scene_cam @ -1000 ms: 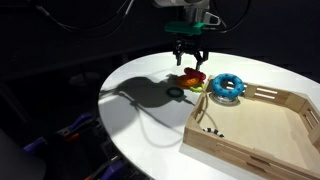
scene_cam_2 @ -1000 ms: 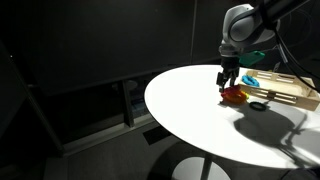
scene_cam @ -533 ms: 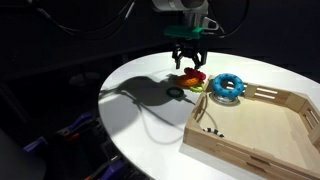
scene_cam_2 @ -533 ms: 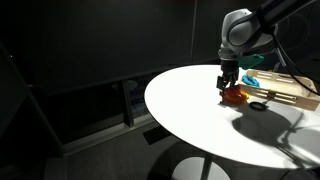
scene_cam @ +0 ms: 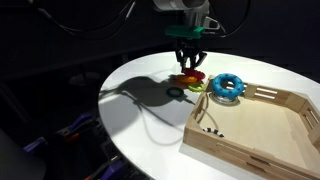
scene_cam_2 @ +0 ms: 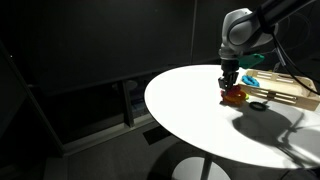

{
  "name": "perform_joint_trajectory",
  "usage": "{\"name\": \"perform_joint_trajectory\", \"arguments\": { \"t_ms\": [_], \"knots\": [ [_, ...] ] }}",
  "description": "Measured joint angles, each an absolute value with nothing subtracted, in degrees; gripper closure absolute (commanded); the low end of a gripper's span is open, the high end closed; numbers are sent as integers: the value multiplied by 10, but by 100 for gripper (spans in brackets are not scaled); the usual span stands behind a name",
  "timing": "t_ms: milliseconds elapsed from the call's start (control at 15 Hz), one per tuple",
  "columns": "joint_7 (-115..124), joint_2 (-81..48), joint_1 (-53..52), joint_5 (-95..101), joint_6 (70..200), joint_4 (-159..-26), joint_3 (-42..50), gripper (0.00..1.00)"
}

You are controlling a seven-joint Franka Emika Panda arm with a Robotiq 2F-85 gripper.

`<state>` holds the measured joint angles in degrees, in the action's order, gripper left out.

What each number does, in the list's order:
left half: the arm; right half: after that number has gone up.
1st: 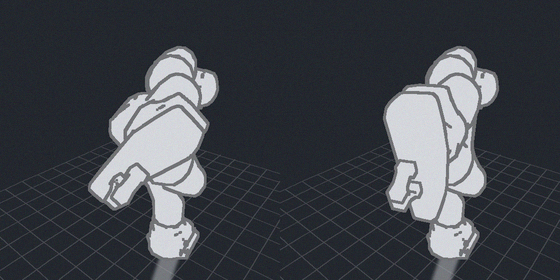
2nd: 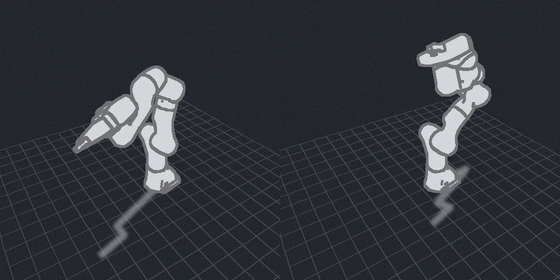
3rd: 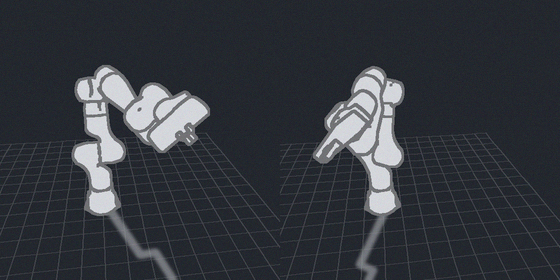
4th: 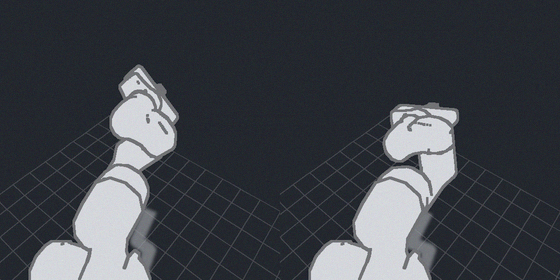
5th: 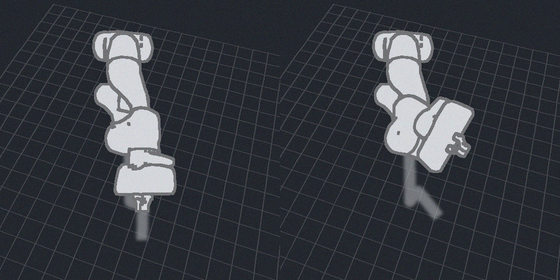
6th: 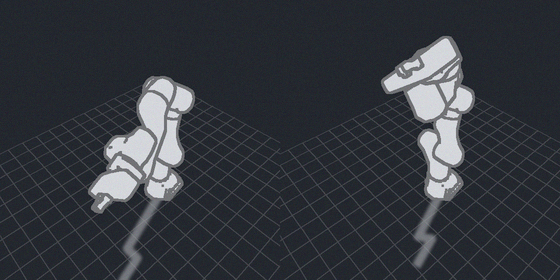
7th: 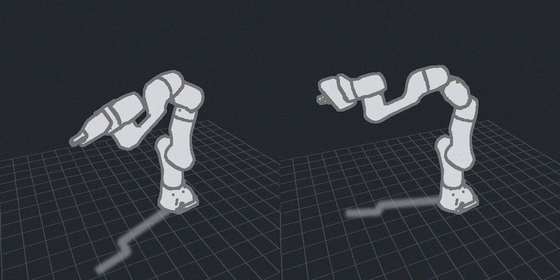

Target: Put the red ring in the box

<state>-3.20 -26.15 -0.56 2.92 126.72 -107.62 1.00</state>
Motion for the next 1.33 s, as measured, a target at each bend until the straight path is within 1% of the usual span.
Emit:
{"name": "perform_joint_trajectory", "arguments": {
  "t_ms": [67,133,867,1333],
  "knots": [
    [-31,-261,-6,29,1267,-1076,10,89],
    [-30,-261,-6,29,1267,-1075,10,89],
    [-28,-229,-5,29,1269,-1075,11,89],
    [-25,-196,10,29,1271,-1076,28,89]
  ]
}}
